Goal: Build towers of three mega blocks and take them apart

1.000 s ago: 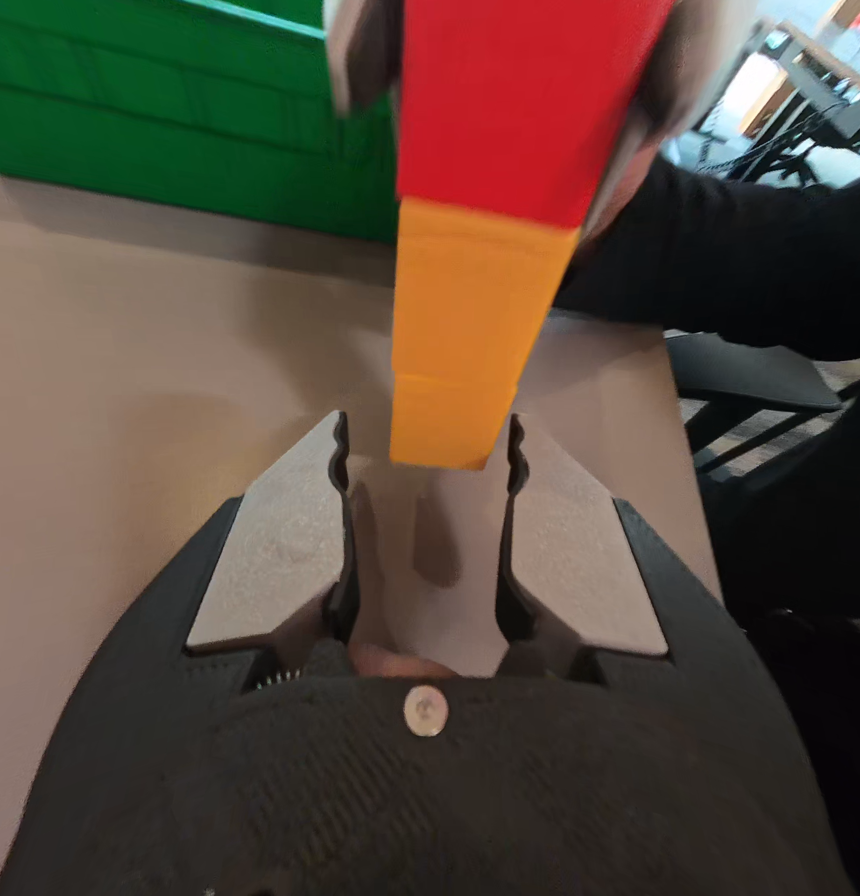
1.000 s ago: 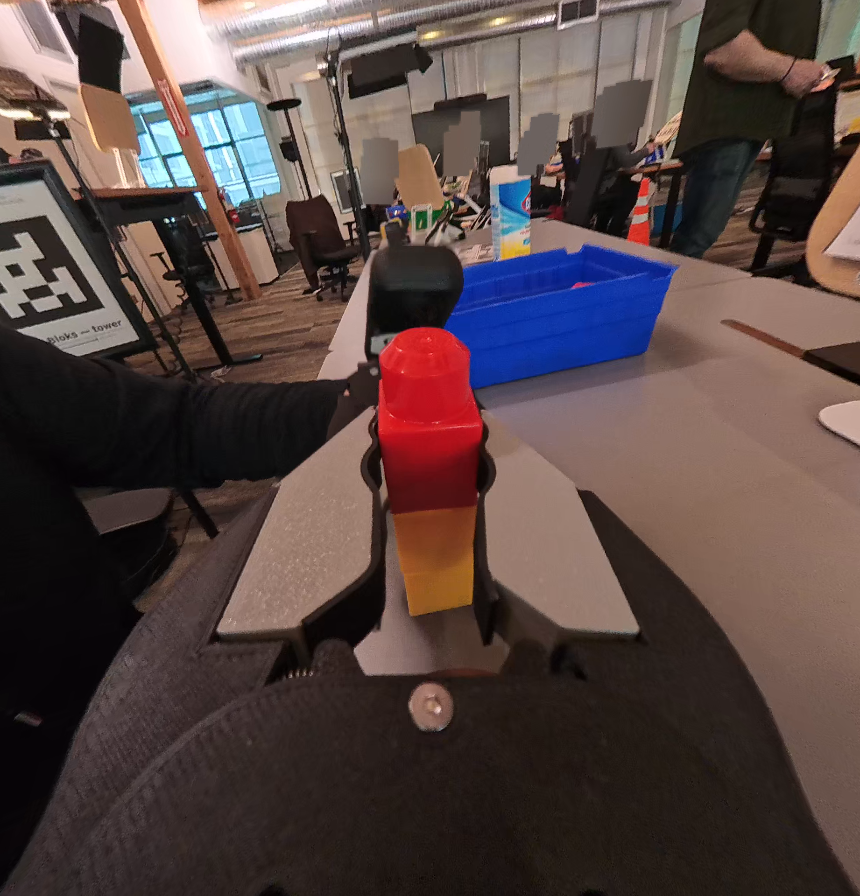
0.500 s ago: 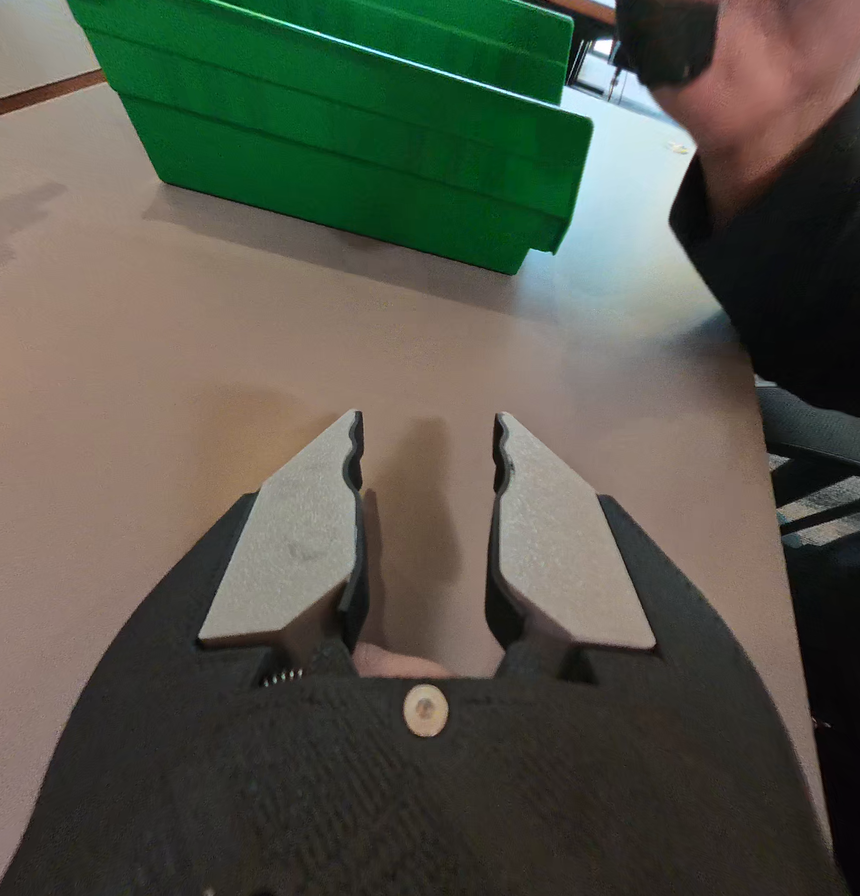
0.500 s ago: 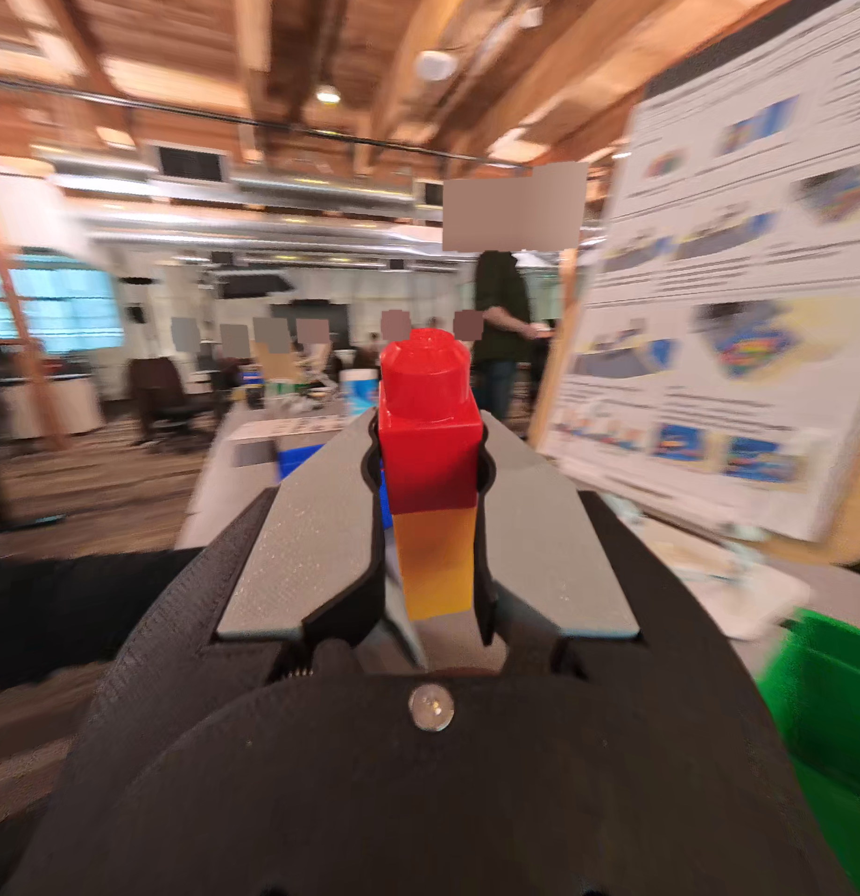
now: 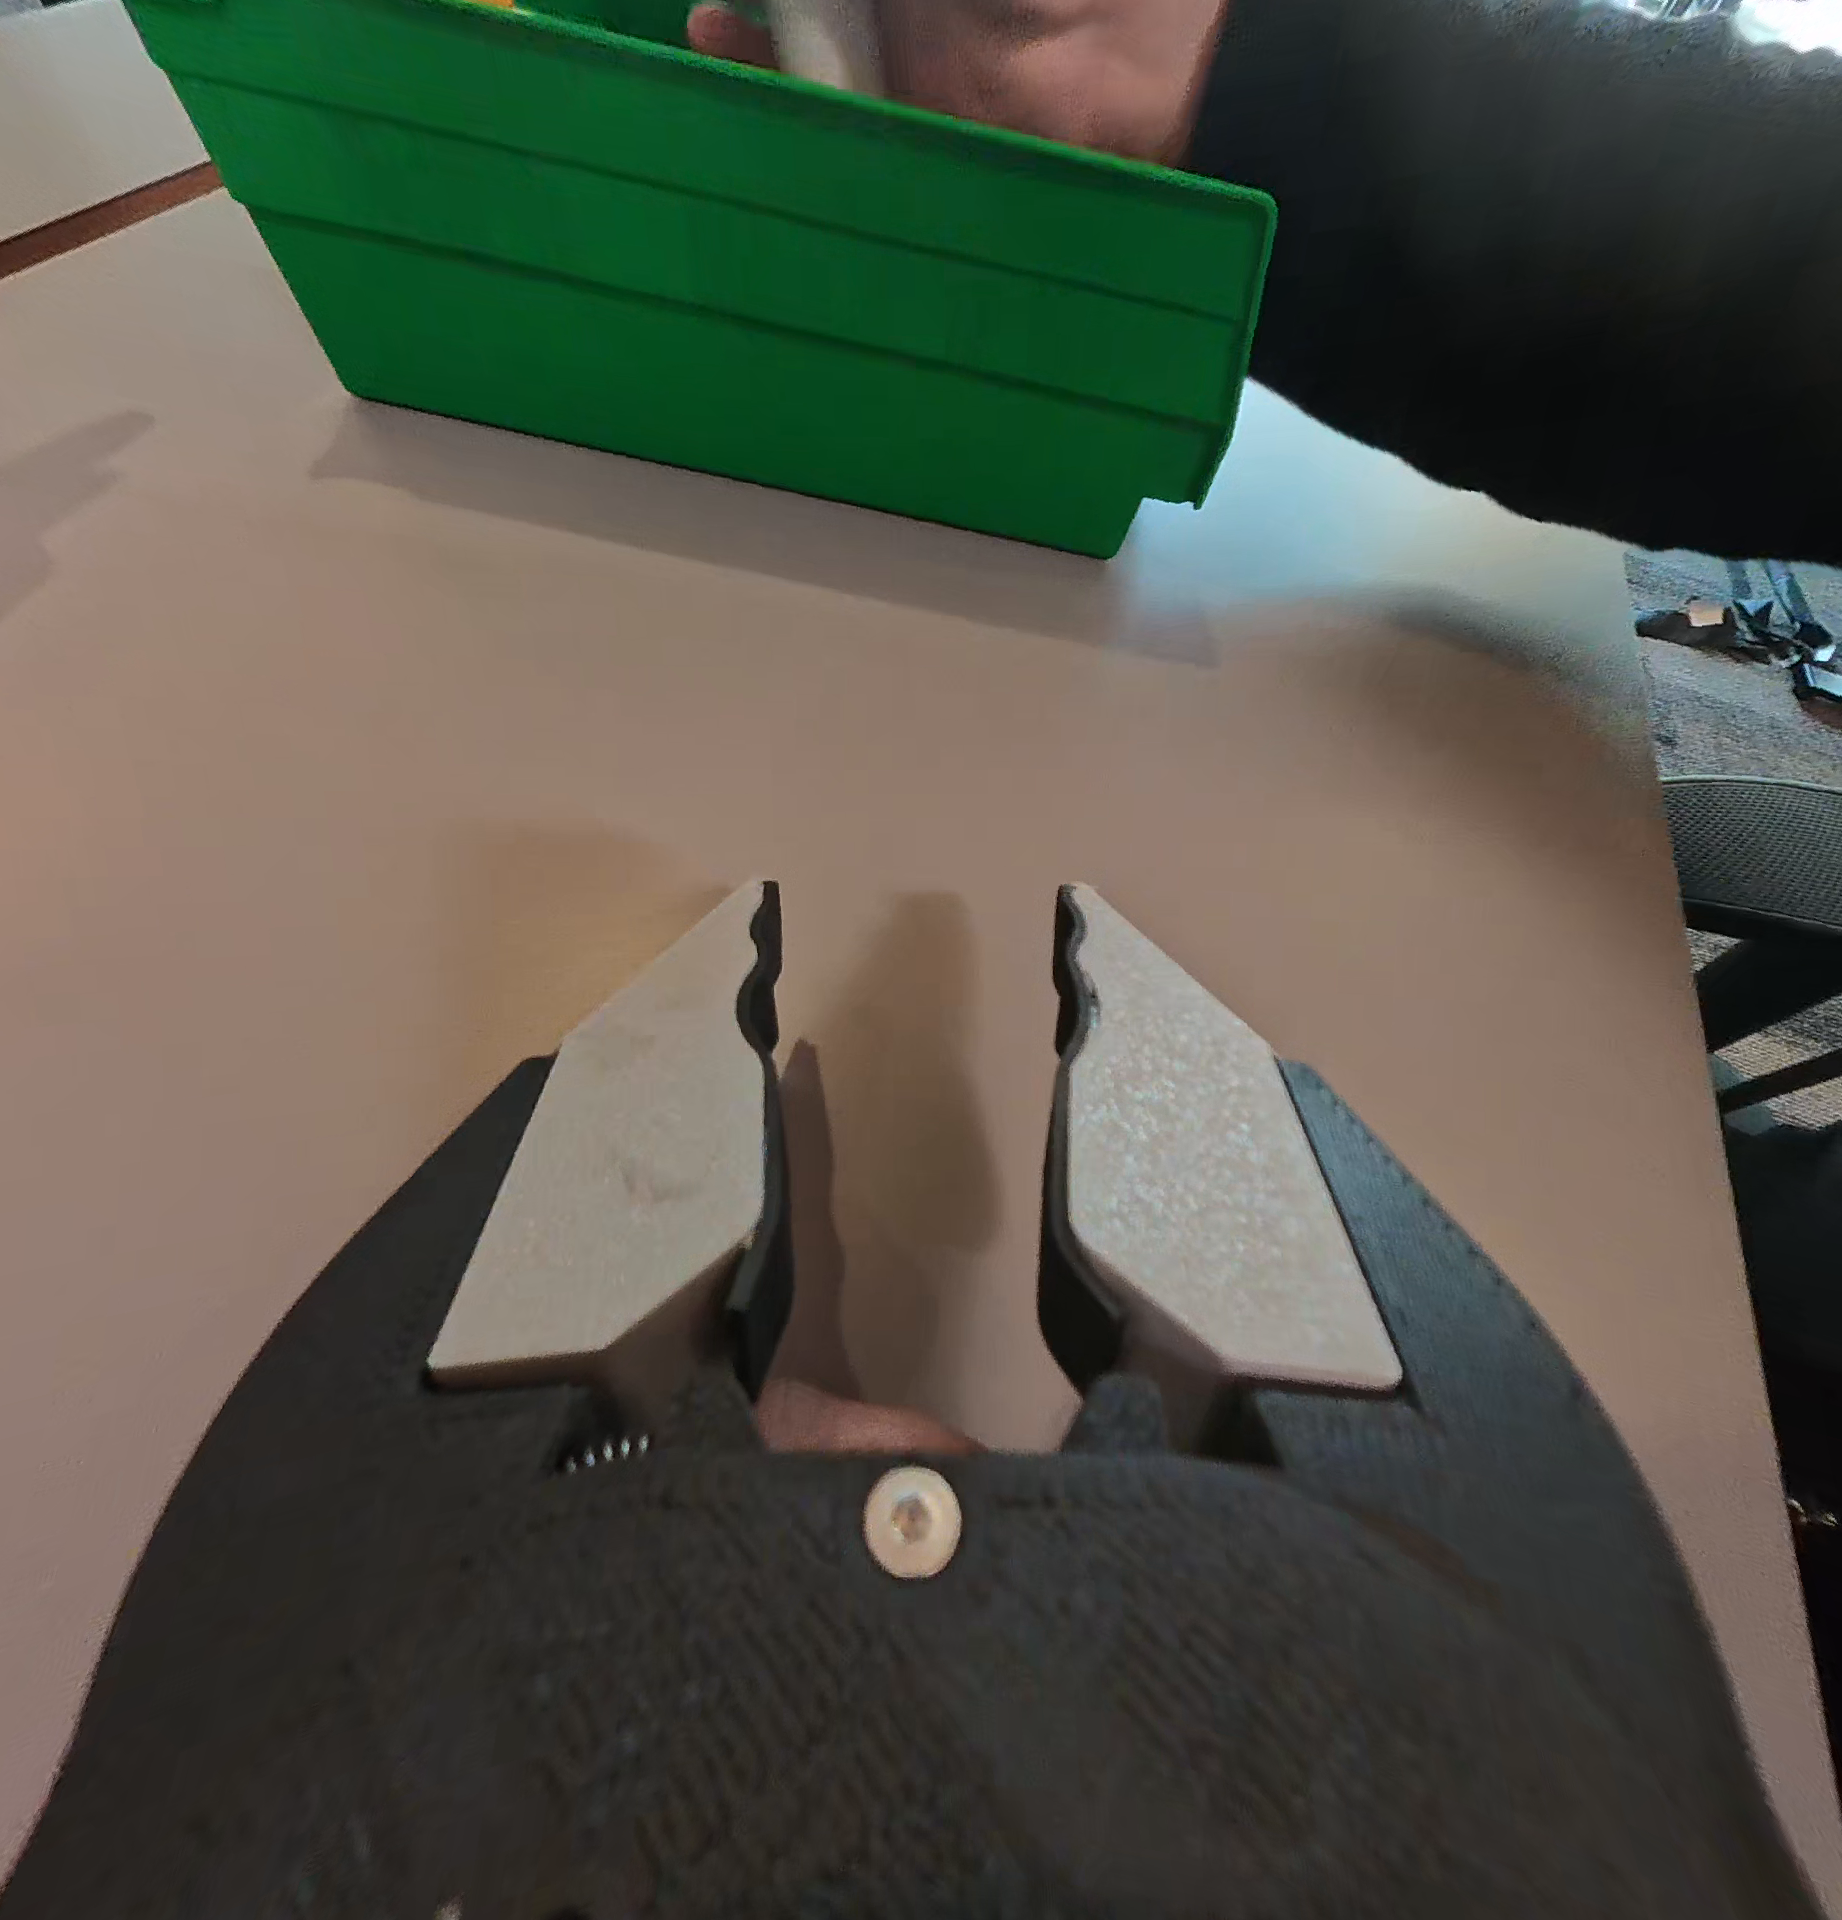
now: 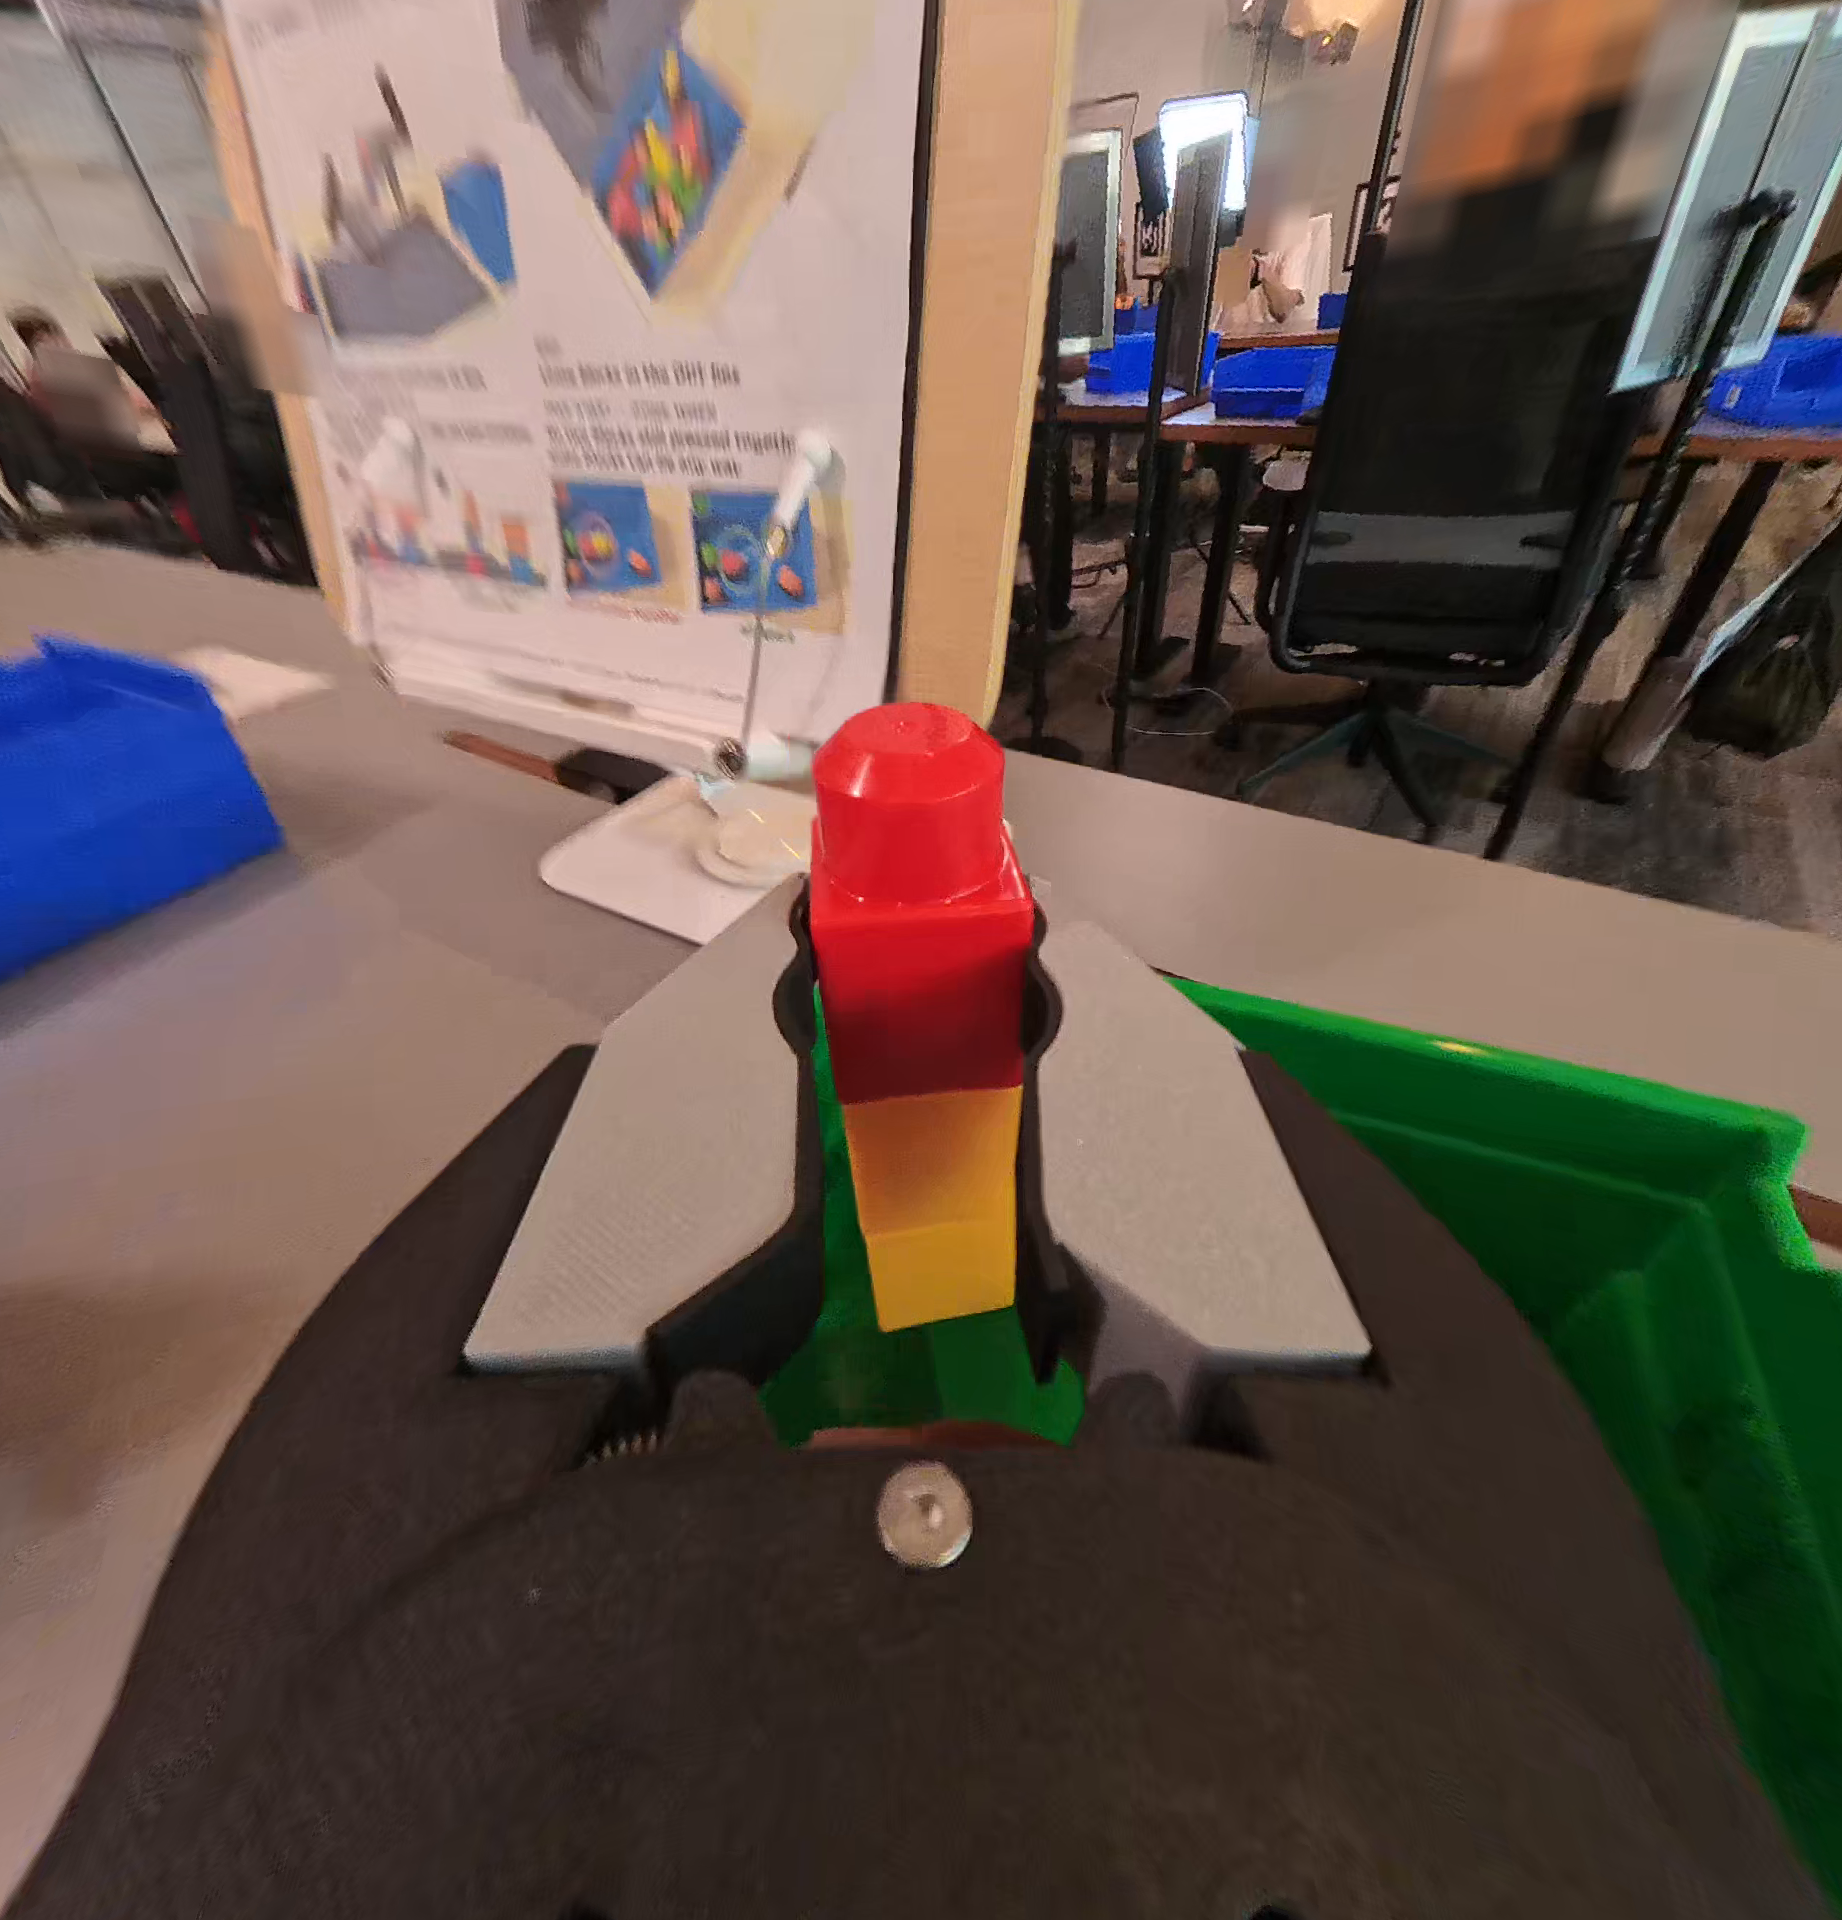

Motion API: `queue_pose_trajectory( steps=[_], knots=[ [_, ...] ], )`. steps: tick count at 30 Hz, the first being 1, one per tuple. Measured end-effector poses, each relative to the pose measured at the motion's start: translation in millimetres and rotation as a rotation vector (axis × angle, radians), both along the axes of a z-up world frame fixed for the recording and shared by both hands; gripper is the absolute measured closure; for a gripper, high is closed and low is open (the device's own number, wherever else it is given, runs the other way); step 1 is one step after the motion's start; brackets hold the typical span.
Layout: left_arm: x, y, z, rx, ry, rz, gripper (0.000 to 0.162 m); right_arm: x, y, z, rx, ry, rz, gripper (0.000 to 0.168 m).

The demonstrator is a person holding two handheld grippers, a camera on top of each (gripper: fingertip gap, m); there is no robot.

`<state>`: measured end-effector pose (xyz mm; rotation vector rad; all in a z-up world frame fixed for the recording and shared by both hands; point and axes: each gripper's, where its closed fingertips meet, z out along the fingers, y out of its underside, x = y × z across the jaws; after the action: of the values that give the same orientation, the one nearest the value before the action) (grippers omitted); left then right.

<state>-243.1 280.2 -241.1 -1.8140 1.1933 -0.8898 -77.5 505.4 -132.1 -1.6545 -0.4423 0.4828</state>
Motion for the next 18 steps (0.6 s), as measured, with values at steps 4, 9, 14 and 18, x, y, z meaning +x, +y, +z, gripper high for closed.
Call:
queue_pose_trajectory(
  steps=[4, 9, 14, 18],
  knots=[
    [-0.2, -0.8, 1.3, 0.009, -0.006, -0.005, 0.115, -4.7, 22.1, -41.7, -0.044, -0.134, -0.030, 0.127],
    [0.0, -1.9, 0.9, 0.004, -0.005, -0.010, 0.115, -0.1, 8.2, -10.4, 0.047, -0.039, 0.005, 0.111],
    [0.6, -3.4, 0.4, 0.003, -0.002, -0.018, 0.114, 20.1, -15.4, 33.0, 0.108, -0.037, -0.063, 0.092],
    [0.5, -3.5, -0.2, -0.003, 0.001, -0.018, 0.114, 15.6, -55.5, 83.6, 0.253, -0.022, -0.077, 0.093]
  ],
)
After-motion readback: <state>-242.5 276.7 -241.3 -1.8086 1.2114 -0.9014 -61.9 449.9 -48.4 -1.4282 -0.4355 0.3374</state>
